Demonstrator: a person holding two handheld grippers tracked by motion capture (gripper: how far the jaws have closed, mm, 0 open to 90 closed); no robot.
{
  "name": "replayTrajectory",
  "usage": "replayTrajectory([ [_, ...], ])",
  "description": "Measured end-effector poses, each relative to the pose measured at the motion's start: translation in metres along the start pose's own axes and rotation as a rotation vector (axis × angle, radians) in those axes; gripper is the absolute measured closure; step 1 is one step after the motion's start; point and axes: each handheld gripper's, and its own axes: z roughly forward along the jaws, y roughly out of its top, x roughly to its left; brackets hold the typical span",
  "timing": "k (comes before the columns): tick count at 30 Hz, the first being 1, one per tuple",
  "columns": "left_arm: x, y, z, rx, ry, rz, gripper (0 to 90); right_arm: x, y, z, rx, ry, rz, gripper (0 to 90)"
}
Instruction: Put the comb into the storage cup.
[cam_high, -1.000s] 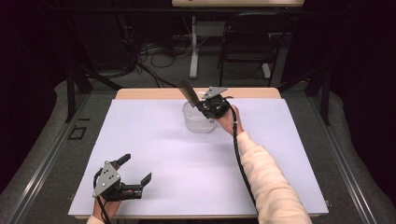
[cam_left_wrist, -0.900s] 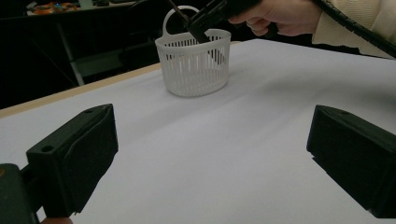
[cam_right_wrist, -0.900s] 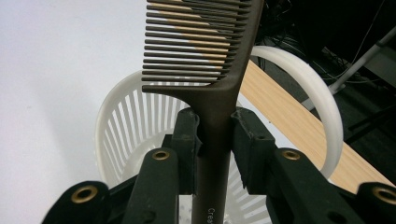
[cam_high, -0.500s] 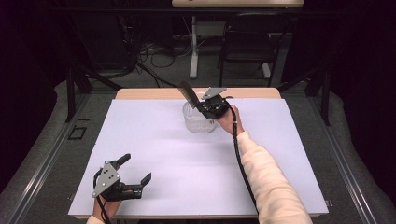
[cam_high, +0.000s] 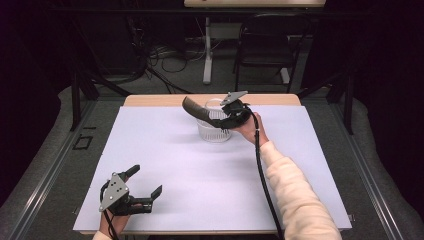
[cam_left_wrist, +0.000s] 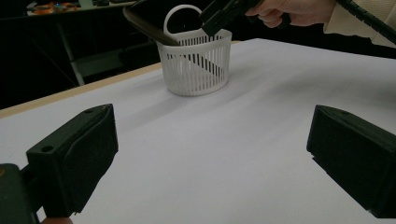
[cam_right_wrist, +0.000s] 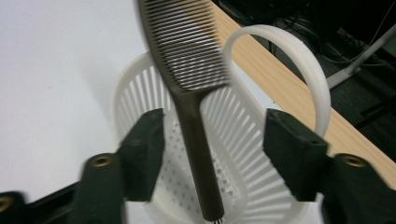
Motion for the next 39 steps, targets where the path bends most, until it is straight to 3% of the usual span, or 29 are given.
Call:
replayTrajectory([
  [8, 0.0, 0.0, 0.0, 0.001, 0.001, 0.001, 2.1, -0.005, 0.001, -0.015, 0.014, 0.003, 0.028, 17.4],
  [21, -0.001, 0.0, -0.001, 0.001, 0.005, 0.003, 2.1, -0.01, 0.0, -0.039, 0.07, 0.054, 0.045, 3.1],
  [31, -0.001, 0.0, -0.001, 0.002, 0.011, 0.001, 2.1, -0.006, -0.002, -0.055, 0.096, 0.076, 0.039, 0.0],
  [39, 0.0, -0.001, -0.002, 0.007, 0.011, 0.002, 2.1, -0.005, -0.014, -0.066, 0.112, 0.088, 0.049, 0.0],
])
